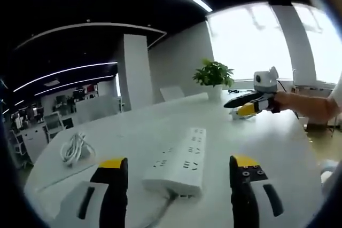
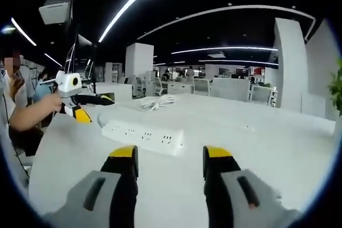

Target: Straighten the power strip on the desk, plug the charger into it

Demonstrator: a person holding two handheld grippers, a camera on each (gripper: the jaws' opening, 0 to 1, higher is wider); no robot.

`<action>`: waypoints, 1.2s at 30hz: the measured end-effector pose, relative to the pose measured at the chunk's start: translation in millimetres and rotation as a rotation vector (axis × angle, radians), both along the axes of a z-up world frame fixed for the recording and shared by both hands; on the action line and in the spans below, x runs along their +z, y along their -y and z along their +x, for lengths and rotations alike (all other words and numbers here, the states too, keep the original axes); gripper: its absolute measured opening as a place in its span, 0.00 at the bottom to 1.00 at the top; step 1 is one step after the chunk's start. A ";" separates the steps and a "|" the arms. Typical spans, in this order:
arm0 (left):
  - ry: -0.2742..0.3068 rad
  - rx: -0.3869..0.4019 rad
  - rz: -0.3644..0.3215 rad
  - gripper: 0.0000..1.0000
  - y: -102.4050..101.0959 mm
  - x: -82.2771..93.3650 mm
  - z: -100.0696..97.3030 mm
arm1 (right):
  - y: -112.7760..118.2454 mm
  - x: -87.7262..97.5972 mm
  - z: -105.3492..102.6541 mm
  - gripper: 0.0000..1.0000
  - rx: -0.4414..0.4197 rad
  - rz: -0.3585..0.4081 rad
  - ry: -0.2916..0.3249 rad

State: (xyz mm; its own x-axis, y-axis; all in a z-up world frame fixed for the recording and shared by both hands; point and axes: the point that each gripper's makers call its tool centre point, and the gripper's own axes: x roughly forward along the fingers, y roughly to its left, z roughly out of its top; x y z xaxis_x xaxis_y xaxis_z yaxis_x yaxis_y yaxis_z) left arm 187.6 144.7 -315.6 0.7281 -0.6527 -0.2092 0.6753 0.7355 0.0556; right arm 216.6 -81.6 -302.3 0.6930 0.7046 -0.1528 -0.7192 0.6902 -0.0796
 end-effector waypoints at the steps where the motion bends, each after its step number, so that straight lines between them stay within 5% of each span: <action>1: -0.003 0.001 -0.003 0.80 0.1 -0.2 0.8 | -0.1 0.5 0.7 0.47 0.000 0.003 0.001; 22: -0.041 0.009 -0.025 0.79 0.8 -16.7 8.0 | -23.3 -8.3 4.4 0.47 0.060 0.022 0.008; 36: -0.008 0.002 -0.036 0.79 2.6 -22.8 8.8 | -25.6 -6.2 14.1 0.47 0.051 0.078 0.003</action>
State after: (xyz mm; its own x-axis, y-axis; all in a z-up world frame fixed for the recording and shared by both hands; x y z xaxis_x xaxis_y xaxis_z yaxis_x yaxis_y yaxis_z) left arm 196.4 142.1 -338.4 0.7282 -0.6583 -0.1910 0.6738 0.7385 0.0236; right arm 230.8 -55.9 -308.5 0.6563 0.7487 -0.0940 -0.7535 0.6568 -0.0298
